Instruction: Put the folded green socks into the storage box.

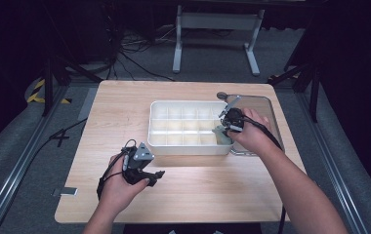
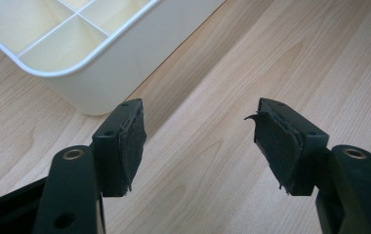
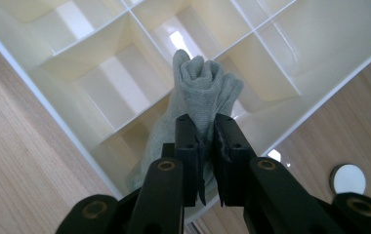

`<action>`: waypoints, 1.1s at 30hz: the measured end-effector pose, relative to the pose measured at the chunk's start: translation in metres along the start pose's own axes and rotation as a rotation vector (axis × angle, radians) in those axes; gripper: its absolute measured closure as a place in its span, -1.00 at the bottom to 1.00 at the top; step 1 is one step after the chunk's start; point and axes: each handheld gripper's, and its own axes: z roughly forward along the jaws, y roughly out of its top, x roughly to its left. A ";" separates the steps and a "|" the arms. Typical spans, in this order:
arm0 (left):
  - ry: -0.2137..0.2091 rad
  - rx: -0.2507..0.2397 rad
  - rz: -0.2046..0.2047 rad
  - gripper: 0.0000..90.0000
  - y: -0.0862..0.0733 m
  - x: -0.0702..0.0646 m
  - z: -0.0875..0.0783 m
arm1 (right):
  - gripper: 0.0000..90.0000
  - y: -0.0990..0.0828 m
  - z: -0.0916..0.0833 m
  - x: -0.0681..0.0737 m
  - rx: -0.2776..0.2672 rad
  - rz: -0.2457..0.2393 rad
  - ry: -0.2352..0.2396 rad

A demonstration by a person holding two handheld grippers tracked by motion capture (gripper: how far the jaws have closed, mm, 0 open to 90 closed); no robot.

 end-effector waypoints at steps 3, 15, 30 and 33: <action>-0.002 0.000 -0.006 -0.18 0.000 0.000 0.001 | 0.83 0.000 0.002 0.001 0.017 0.004 0.011; -0.006 0.006 0.004 -0.18 0.001 -0.002 0.003 | 0.85 0.001 0.020 0.006 0.090 0.029 0.070; -0.017 0.006 0.007 -0.19 0.002 -0.003 0.005 | 0.86 0.001 0.045 -0.002 0.189 0.107 0.136; -0.017 0.006 0.010 -0.19 0.002 -0.002 0.005 | 0.86 0.001 0.046 -0.004 0.198 0.128 0.150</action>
